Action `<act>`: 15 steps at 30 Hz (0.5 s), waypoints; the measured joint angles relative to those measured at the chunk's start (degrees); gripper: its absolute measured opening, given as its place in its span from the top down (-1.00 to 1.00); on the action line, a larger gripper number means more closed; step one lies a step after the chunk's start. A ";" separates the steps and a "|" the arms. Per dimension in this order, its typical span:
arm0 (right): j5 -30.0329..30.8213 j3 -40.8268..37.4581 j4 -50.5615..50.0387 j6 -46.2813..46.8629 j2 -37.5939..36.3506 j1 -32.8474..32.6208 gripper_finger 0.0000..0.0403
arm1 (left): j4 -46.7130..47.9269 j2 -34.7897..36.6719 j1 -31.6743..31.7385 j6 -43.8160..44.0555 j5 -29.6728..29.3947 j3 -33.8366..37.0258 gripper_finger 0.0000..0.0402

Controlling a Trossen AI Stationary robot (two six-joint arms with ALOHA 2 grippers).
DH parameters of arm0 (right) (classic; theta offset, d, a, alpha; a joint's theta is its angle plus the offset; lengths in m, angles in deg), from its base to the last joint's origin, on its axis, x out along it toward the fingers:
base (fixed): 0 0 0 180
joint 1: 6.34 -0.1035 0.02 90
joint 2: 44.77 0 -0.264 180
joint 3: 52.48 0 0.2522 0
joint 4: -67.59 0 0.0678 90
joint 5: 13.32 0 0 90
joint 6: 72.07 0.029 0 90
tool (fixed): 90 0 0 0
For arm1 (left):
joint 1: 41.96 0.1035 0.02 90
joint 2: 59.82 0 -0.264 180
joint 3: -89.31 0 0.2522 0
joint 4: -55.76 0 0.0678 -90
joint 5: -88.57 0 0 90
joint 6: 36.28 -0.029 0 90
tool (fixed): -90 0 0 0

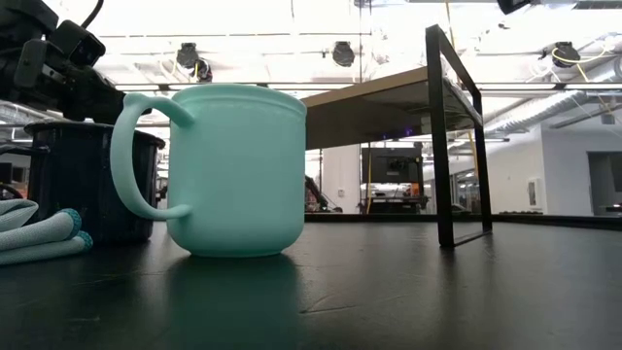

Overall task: Stack small to large cups/mugs on shelf
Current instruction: Put the light blue mug on the shelf

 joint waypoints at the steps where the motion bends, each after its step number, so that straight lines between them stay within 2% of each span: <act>1: 0.00 -1.34 2.08 0.07 -0.51 0.00 0.99 | -0.01 0.00 -0.01 0.00 0.00 0.00 0.98; 8: 0.38 -10.12 14.60 -1.29 -3.48 0.00 1.00 | -0.01 0.00 0.00 0.00 0.01 0.00 0.98; 13: 7.70 -13.15 15.89 -1.22 -5.47 -1.14 1.00 | 0.00 0.00 -0.01 0.00 0.01 0.00 0.98; 15: 8.79 -14.08 16.20 -0.96 -6.61 -2.11 1.00 | -0.01 0.00 -0.01 0.00 0.00 0.00 0.98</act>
